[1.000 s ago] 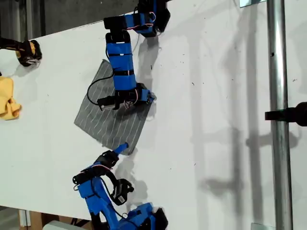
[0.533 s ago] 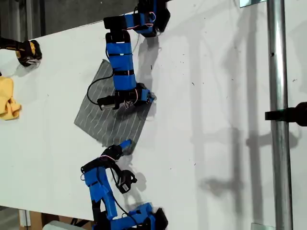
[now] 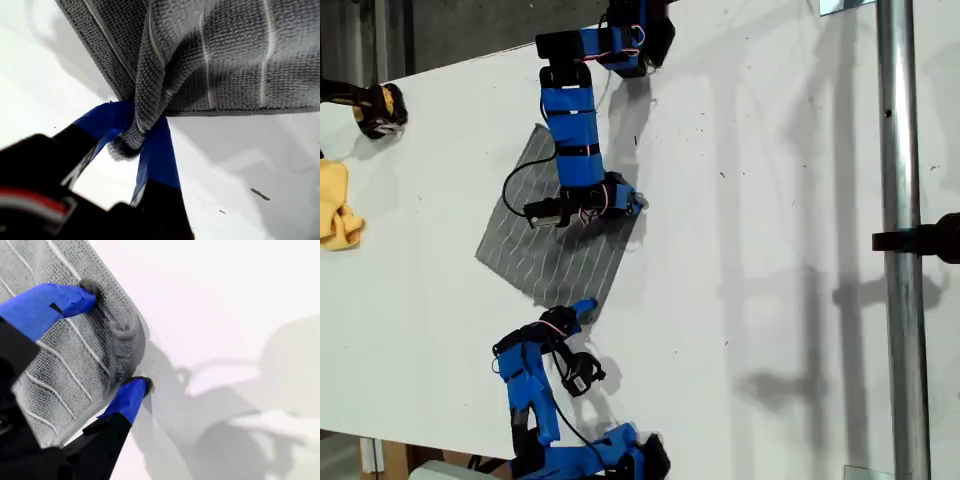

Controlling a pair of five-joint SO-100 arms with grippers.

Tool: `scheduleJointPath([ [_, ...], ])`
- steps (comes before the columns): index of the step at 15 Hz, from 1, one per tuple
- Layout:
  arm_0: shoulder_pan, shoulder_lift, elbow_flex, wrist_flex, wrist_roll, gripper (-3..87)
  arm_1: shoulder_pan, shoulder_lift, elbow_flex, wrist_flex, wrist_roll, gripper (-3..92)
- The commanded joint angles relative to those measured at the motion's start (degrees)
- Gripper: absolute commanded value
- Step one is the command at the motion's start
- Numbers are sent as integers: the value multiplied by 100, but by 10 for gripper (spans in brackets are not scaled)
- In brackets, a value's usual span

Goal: Grasp corners of a towel and fold twice.

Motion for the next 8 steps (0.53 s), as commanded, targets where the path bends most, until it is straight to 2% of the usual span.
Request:
scheduleJointPath([
  [1,-132,-343,-729,483,-70,283,-79,413,0,44,26,-1],
  [3,-114,-853,-1327,932,-18,258,-62,422,9,44,9,-1],
  [6,-79,-932,-1503,993,-18,215,-44,431,35,44,-18,-1],
  [8,-35,-932,-1547,976,-53,155,-26,457,88,35,-18,-1],
])
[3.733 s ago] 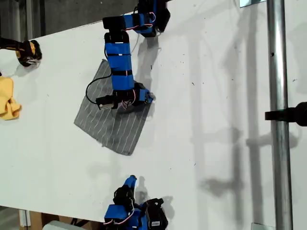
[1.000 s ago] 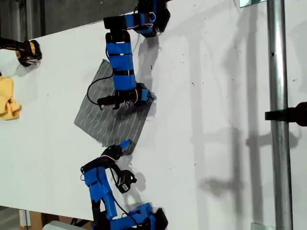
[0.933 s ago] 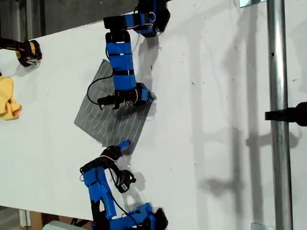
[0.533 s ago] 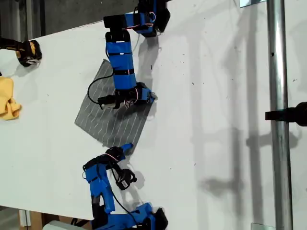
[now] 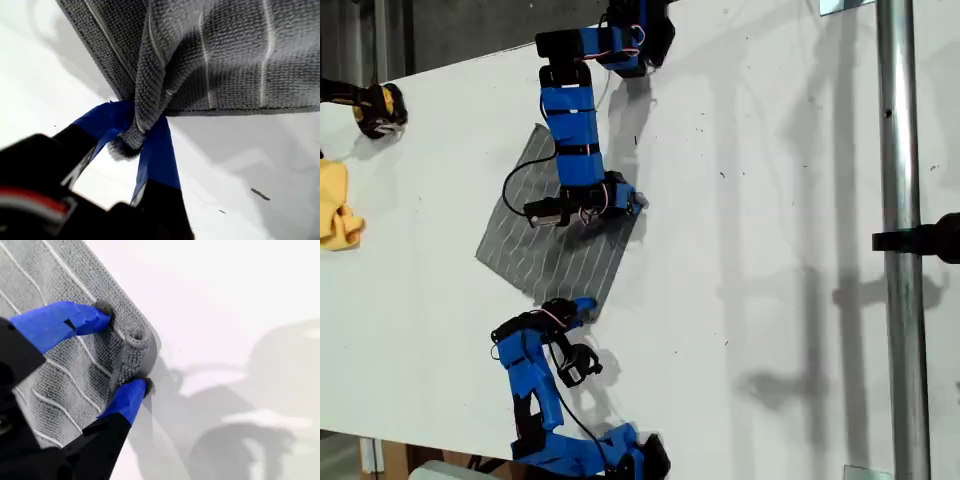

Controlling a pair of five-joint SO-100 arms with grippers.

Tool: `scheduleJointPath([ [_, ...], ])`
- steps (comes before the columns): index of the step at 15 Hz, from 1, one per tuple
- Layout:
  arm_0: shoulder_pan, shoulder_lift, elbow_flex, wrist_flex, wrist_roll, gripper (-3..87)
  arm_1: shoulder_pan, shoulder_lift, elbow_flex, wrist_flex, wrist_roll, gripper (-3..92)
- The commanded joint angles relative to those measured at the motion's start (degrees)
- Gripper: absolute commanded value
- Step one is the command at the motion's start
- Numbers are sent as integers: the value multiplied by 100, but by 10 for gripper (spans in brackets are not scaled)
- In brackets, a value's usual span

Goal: Grasp corners of a towel and fold twice.

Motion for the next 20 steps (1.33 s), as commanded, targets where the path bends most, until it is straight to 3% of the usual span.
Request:
scheduleJointPath([
  [1,-53,18,-123,53,-105,95,-26,439,35,18,-9,-1],
  [3,-62,9,-132,44,-123,-6,-18,475,114,0,-9,-1],
  [6,35,26,-158,105,-202,-15,-18,562,167,0,-9,-1],
  [12,738,888,-984,1072,-589,-15,-220,1731,343,97,-79,-1],
  [20,1441,3981,1072,1204,-2338,-15,-1222,2101,-633,325,-483,-1],
])
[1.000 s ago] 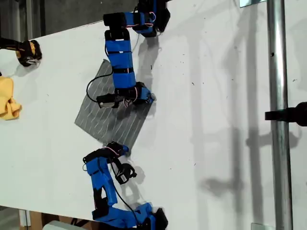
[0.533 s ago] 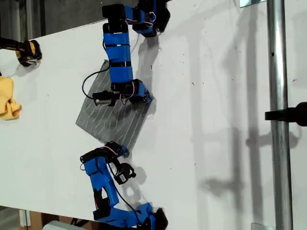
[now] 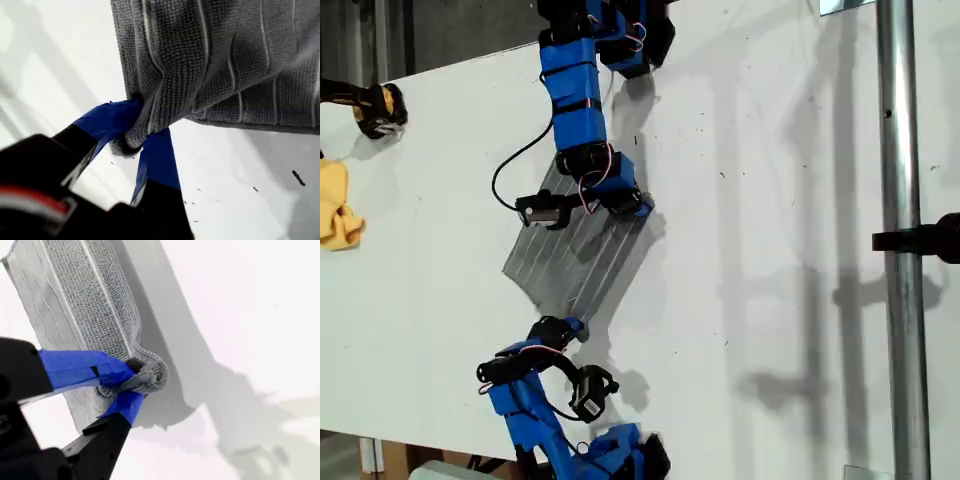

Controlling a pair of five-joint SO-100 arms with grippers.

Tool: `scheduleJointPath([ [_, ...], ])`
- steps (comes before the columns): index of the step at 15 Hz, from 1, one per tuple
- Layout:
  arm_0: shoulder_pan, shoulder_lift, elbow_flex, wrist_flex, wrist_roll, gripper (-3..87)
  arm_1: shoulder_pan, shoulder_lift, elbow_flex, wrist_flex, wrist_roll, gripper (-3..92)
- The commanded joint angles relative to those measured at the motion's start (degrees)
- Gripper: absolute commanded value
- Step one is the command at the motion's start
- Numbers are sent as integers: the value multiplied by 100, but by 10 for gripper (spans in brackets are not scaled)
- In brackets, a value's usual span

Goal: Grasp corners of a towel and fold twice.

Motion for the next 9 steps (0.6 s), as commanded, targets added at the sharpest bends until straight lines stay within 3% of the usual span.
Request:
scheduleJointPath([
  [1,229,967,510,62,-536,-15,-316,114,-694,62,-167,-1],
  [5,264,1055,615,-167,-589,-15,-62,290,-694,378,-193,-1],
  [9,-589,984,281,-1011,519,-15,826,800,-255,1151,-281,-1],
])
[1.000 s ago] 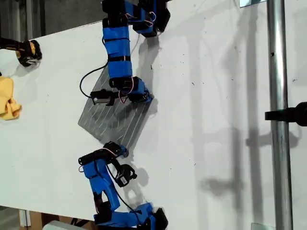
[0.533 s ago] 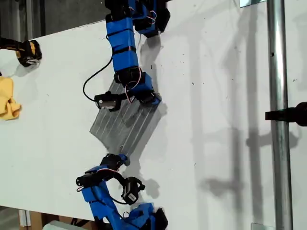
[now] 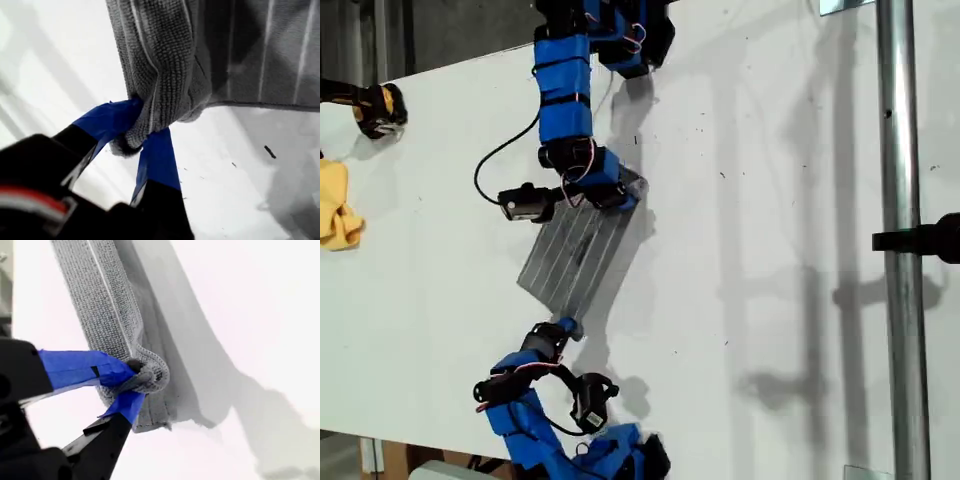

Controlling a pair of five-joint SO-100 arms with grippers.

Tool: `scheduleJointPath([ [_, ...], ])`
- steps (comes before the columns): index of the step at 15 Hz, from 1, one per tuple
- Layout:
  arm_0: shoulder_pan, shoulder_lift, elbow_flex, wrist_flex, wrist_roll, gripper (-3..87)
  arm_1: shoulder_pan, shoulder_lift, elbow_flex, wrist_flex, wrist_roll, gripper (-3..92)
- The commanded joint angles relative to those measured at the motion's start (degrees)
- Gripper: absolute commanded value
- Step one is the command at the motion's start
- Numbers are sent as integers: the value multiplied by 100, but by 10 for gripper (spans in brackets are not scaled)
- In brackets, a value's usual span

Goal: Grasp corners of a towel and fold twice.

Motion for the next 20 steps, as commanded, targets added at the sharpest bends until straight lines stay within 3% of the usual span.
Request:
scheduleJointPath([
  [1,-668,97,-290,-536,624,-15,571,686,229,422,-105,-1],
  [7,-1538,-1151,-1020,-1749,1705,-15,2127,1468,1318,571,-826,-1],
  [14,-1819,-1564,-1362,-2786,1960,-15,3674,2549,1854,316,-1863,-1],
  [18,-1925,-1898,-1406,-2892,1898,-15,3621,2971,2399,53,-1916,-1],
  [20,-2004,-2461,-1784,-2443,1687,-14,3234,2892,2751,-132,-1617,-1],
])
